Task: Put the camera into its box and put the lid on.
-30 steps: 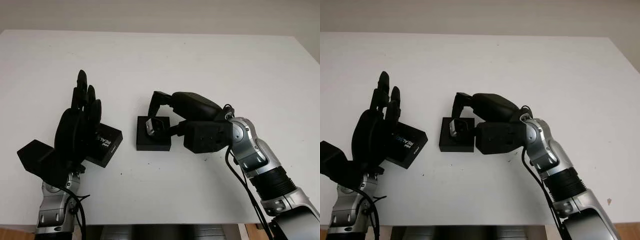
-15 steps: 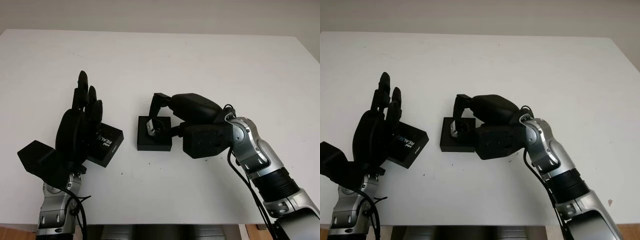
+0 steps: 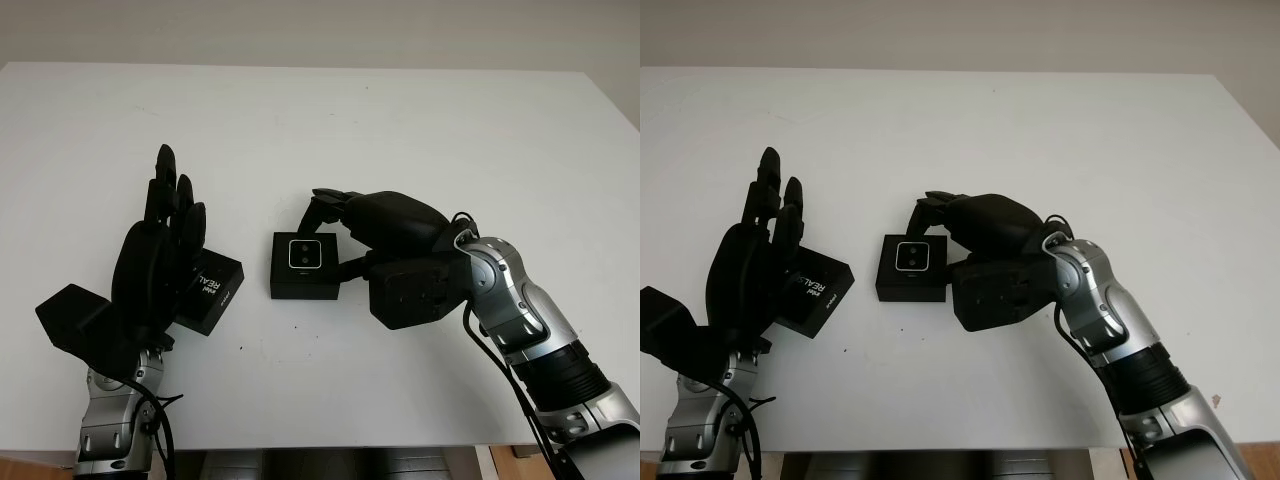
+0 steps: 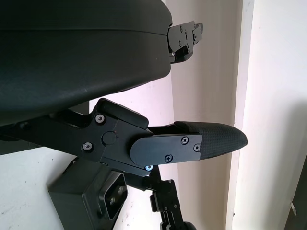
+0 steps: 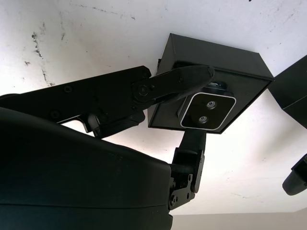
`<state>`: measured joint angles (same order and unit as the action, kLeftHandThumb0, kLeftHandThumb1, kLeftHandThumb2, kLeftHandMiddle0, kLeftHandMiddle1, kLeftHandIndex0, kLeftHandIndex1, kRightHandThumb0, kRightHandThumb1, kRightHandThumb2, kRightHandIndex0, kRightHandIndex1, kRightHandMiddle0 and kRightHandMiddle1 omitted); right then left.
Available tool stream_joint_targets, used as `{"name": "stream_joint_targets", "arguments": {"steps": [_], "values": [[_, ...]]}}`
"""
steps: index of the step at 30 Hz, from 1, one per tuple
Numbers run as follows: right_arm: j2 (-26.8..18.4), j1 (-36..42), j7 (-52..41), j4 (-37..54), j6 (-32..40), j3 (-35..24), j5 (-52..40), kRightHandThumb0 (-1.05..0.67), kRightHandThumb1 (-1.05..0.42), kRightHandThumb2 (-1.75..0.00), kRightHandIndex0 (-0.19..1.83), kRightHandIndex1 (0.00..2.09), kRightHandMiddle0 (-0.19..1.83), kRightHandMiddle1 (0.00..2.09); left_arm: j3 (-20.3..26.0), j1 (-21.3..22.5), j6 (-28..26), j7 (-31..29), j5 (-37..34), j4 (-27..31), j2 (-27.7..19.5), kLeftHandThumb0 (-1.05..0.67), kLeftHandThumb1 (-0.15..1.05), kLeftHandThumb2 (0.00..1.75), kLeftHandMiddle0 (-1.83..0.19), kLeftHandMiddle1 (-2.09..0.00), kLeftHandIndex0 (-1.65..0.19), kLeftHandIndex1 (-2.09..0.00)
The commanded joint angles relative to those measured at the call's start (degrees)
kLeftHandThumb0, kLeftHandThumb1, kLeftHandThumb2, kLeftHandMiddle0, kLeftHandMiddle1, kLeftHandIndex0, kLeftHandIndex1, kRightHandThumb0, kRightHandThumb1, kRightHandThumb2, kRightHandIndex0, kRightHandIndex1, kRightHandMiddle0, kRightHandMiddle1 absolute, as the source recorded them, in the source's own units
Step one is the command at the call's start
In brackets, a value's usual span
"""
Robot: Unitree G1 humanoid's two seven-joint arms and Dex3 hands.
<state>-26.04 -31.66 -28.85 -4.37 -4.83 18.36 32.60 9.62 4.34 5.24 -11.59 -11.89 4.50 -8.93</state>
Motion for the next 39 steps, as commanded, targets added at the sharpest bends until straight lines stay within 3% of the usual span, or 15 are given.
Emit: {"name": "stream_joint_targets", "arguments": {"steps": [1, 4, 7, 13, 17, 21, 29, 35, 39], "values": [[-1.1, 0.5, -0.3, -0.1, 0.6, 0.3, 0.6, -0.58, -1.00, -0.05, 0.04, 0.04, 0.06, 0.62, -0.2, -0.6, -0.4, 0.3, -0.1, 1.5, 0.3, -0.79, 1.05, 0.47, 0.19, 0.00, 0.19, 0.00], [-0.6, 0.7, 0.2, 0.0, 1.1, -0.5, -0.3, -0.59, -1.01, -0.06, 0.04, 0.04, 0.05, 0.59, -0.2, -0.6, -0.9, 0.3, -0.4, 1.8, 0.3, -0.78, 1.05, 0.46, 0.19, 0.00, 0.19, 0.00], [0.3, 1.3, 2.7, -0.2, 1.0, -1.7, -1.4, -0.60, -1.02, -0.06, 0.04, 0.05, 0.07, 0.43, -0.3, -0.6, -0.5, 0.3, -0.1, 1.6, 0.2, -0.78, 1.05, 0.46, 0.19, 0.00, 0.19, 0.00], [2.6, 1.7, 15.8, -2.0, -1.3, -4.4, -0.9, -0.58, -1.05, -0.11, 0.12, 0.08, 0.12, 0.31, -0.1, -0.6, -0.4, 0.2, -0.1, 1.6, 0.0, -0.78, 1.05, 0.47, 0.19, 0.00, 0.19, 0.00], [3.8, -0.2, 22.1, -4.1, -2.1, -7.0, -2.2, -0.55, -1.05, -0.14, 0.19, 0.11, 0.18, 0.35, -0.1, -0.6, -0.2, 0.1, 0.0, 1.6, -0.1, -0.77, 1.05, 0.47, 0.19, 0.00, 0.19, 0.00], [4.1, -2.4, 25.2, -5.6, -1.9, -8.7, -3.1, -0.52, -1.05, -0.14, 0.26, 0.13, 0.06, 0.71, -0.1, -0.5, 0.0, -0.2, 0.0, 1.3, -0.2, -0.77, 1.05, 0.49, 0.19, 0.00, 0.19, 0.00], [4.6, -4.4, 27.7, -7.1, -1.4, -11.1, -5.8, -0.51, -1.05, -0.13, 0.34, 0.18, 0.01, 0.94, 0.4, -0.4, 0.0, -0.2, -0.2, 1.6, -0.4, -0.76, 1.05, 0.49, 0.19, 0.00, 0.19, 0.00], [4.0, -1.3, 23.0, -4.4, -2.3, -10.0, -8.6, -0.50, -1.05, -0.21, 0.29, 0.12, 0.08, 0.71, 0.8, -0.1, 0.2, -0.6, -0.7, 1.6, -0.5, -0.74, 1.05, 0.47, 0.19, 0.00, 0.19, 0.00], [4.3, 1.3, 21.3, -3.2, -5.0, -9.6, -10.3, -0.47, -1.05, -0.25, 0.24, 0.09, 0.07, 0.67, 0.9, -0.4, 0.3, -0.6, -0.4, 1.8, -0.6, -0.73, 1.05, 0.49, 0.19, 0.00, 0.19, 0.00]]}}
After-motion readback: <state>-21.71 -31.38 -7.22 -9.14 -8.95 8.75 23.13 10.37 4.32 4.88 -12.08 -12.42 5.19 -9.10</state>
